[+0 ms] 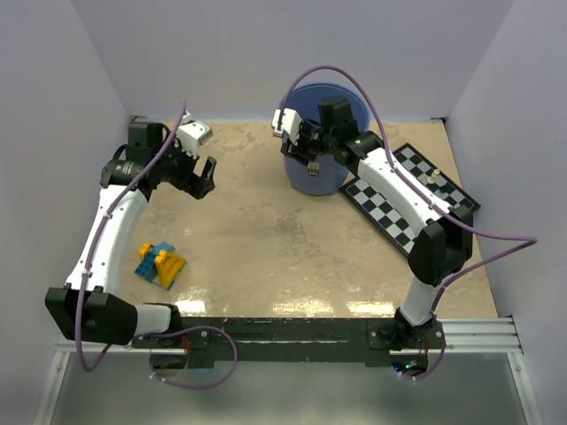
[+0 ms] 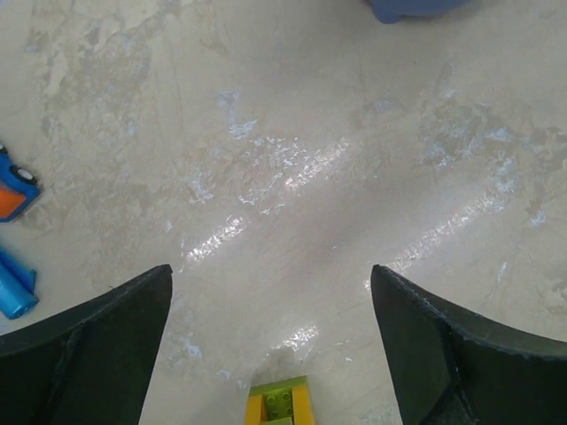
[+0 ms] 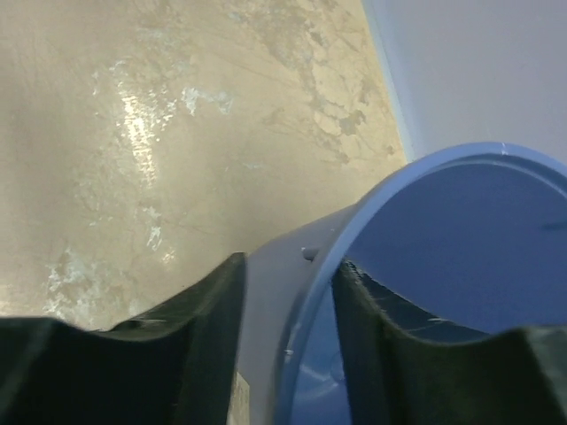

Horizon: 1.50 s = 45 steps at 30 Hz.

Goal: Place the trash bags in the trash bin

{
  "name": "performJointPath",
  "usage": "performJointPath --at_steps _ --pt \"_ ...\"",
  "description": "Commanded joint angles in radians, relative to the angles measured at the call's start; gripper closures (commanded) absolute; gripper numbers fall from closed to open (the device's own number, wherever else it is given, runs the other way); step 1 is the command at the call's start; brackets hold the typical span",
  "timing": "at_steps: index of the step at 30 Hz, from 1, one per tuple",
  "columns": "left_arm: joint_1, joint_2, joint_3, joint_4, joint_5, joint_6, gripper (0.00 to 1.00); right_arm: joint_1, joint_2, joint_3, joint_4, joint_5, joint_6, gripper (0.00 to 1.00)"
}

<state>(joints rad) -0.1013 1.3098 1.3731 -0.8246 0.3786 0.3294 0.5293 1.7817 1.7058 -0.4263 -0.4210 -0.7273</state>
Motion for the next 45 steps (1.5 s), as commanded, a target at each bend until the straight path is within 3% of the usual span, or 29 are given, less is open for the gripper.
performJointPath --at_steps 1,6,10,13,19,30,42,43,45 --pt "0.087 -0.037 0.021 -0.002 0.016 0.052 0.02 0.043 -0.008 0.049 -0.089 -0.062 -0.032 0.60" --pt "0.140 -0.032 0.027 0.002 -0.026 0.068 0.03 0.081 0.018 0.127 -0.157 -0.079 -0.060 0.86" --pt "0.155 -0.020 0.041 0.008 -0.070 0.086 0.04 0.086 0.027 0.193 -0.186 -0.127 -0.037 0.90" --pt "0.182 -0.001 0.018 0.057 -0.214 0.097 0.04 0.087 0.022 0.196 -0.200 -0.119 -0.038 0.91" --pt "0.385 0.098 0.033 0.173 -0.345 0.045 0.04 0.095 0.012 0.196 -0.271 -0.091 -0.098 0.94" --pt "0.422 0.402 0.107 0.318 -0.498 -0.018 0.11 0.097 -0.120 0.137 -0.402 -0.116 -0.242 0.96" --pt "0.453 0.747 0.362 0.329 -0.472 0.036 0.20 0.130 -0.404 -0.231 -0.181 -0.159 -0.262 0.96" --pt "0.457 0.769 0.383 0.325 -0.468 0.036 0.21 0.133 -0.418 -0.248 -0.166 -0.156 -0.268 0.96" --pt "0.463 0.818 0.432 0.312 -0.449 0.034 0.24 0.143 -0.430 -0.274 -0.157 -0.136 -0.294 0.77"
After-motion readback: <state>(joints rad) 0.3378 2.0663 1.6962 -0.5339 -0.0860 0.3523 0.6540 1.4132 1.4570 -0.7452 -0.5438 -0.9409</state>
